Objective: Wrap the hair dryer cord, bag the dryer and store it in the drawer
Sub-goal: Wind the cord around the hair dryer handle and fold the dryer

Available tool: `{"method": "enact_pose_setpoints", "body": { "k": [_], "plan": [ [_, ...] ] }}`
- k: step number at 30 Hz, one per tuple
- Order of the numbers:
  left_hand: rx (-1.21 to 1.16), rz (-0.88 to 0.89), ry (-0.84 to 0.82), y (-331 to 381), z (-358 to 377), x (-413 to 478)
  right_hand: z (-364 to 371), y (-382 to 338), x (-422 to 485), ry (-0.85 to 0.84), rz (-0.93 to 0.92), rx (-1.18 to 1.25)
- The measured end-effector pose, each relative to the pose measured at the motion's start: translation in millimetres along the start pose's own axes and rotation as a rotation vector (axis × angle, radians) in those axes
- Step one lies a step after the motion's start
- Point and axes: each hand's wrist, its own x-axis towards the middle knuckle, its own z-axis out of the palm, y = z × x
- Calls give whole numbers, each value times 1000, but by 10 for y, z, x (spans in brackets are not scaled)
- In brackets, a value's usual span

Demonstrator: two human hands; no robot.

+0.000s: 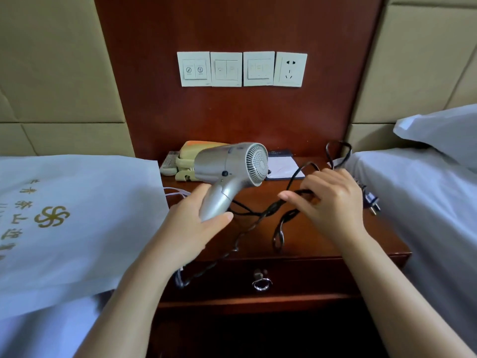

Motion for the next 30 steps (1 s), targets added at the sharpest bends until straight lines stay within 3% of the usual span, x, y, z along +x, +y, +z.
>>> {"method": "enact_pose_setpoints", "body": {
  "k": [6,13,19,30],
  "plan": [
    [128,-31,-117,-2,26,-72,-25,-89,139,122,-144,-4],
    [-187,-86,-347,90,-10,-79,-5,6,119,110,-103,-26],
    [-182,-88,-452,166,31,-144,-50,-27,125,118,-95,14],
    [198,37,-187,124,215,-168,-15,-48,113,2,-80,59]
  ]
}}
